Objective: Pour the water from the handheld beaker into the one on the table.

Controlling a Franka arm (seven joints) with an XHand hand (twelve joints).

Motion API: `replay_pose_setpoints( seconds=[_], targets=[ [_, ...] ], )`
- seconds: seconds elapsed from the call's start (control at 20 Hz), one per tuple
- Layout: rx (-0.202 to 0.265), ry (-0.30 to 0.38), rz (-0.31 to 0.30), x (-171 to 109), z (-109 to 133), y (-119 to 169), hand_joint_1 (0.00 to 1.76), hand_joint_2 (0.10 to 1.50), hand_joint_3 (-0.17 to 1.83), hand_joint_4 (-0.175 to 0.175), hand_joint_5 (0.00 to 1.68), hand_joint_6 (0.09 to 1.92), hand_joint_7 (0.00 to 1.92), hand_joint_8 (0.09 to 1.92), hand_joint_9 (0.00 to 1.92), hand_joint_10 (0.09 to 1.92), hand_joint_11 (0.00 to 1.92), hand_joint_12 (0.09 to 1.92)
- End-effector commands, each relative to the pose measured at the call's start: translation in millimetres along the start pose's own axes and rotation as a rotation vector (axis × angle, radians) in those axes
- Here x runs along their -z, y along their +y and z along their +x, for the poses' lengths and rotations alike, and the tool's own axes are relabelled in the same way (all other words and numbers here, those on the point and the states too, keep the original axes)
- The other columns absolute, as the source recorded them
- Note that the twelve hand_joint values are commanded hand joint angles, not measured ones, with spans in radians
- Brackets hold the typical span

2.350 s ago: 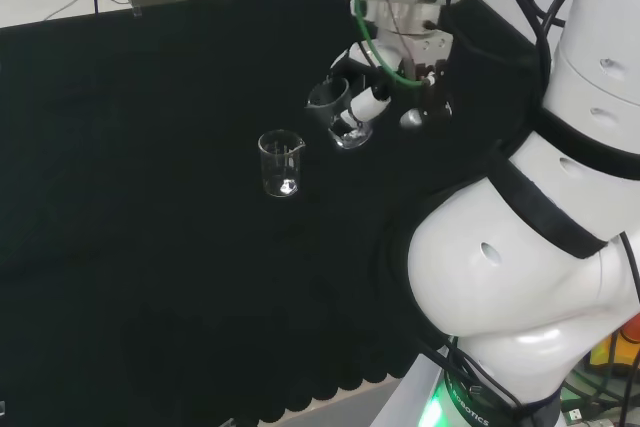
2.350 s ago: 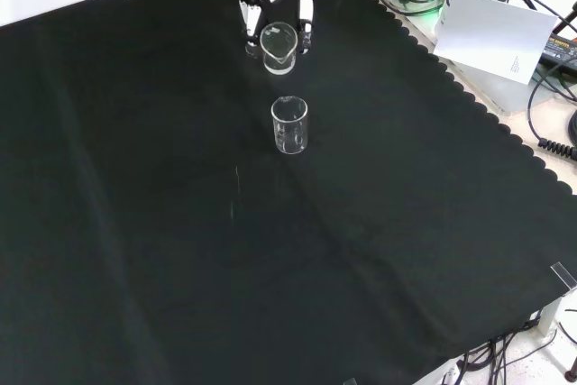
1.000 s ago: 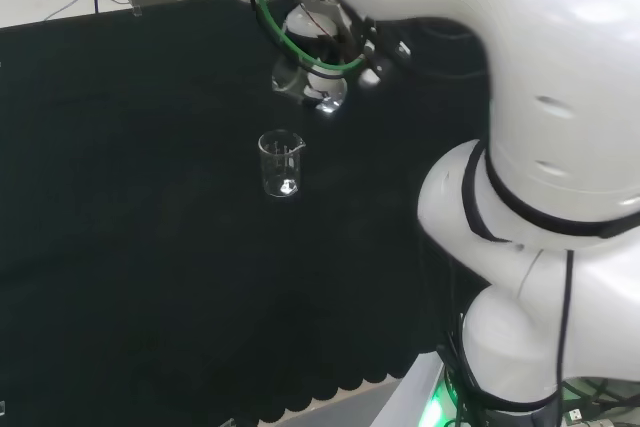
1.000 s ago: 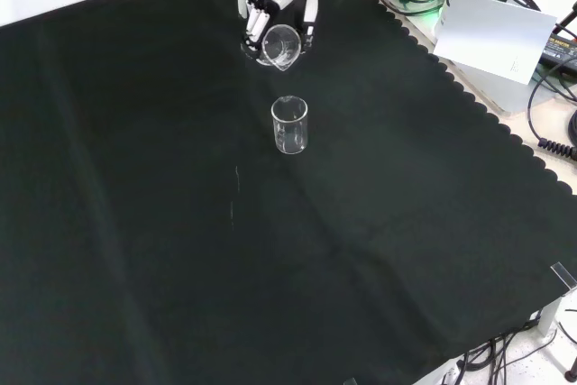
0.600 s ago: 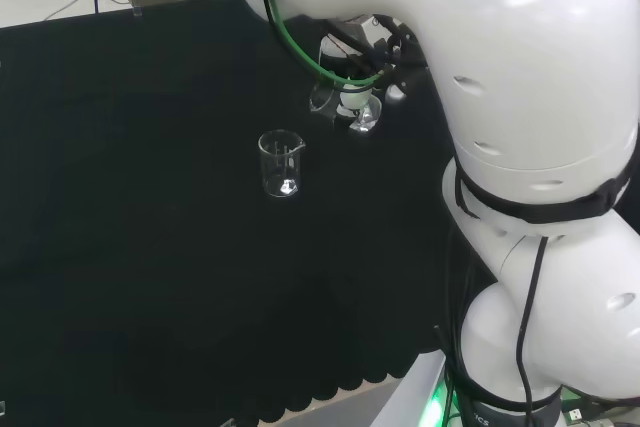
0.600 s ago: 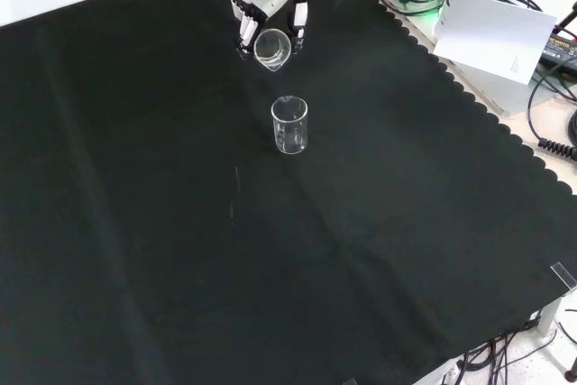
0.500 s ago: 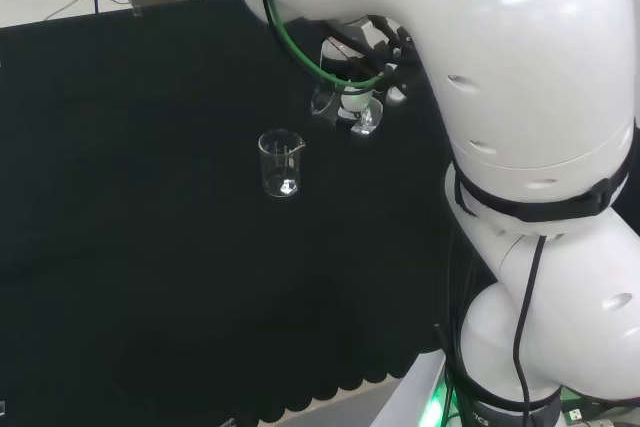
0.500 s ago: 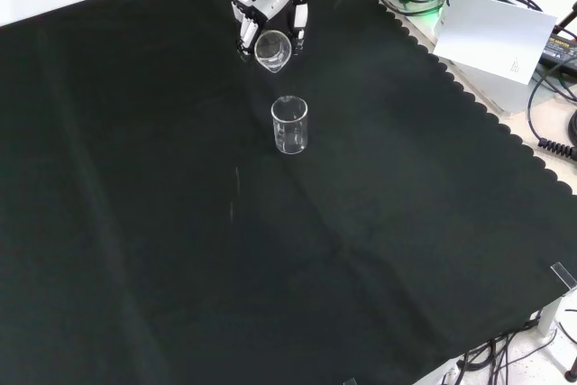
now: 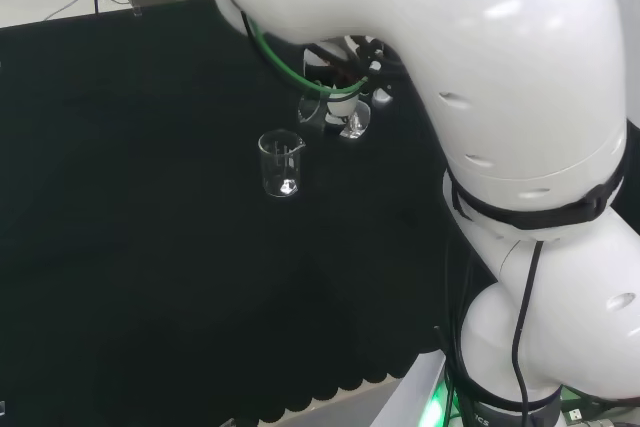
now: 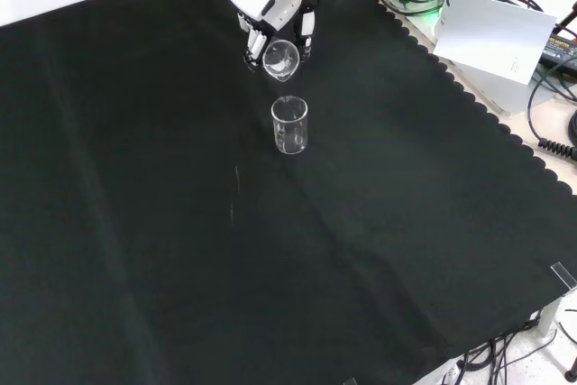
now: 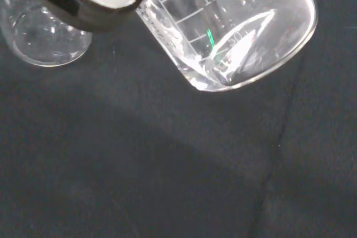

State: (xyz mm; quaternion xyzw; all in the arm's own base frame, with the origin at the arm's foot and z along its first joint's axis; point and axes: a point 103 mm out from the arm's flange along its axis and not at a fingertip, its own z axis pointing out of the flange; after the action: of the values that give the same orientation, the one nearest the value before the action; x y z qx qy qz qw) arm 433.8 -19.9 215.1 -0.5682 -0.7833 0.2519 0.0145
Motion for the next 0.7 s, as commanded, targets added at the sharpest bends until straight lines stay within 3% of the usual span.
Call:
replay_pose_setpoints(
  seconds=[0.05, 0.7],
  targets=[
    [0.004, -0.056, 0.035, 4, 12, 5, 1.32, 1.04, -0.17, -0.175, 1.23, 0.50, 1.51, 0.32, 1.59, 0.82, 1.38, 0.83],
    [-0.005, -0.186, 0.093, 12, 27, 12, 1.32, 1.04, -0.17, -0.175, 1.22, 0.51, 1.50, 0.33, 1.59, 0.82, 1.38, 0.83]
  ],
)
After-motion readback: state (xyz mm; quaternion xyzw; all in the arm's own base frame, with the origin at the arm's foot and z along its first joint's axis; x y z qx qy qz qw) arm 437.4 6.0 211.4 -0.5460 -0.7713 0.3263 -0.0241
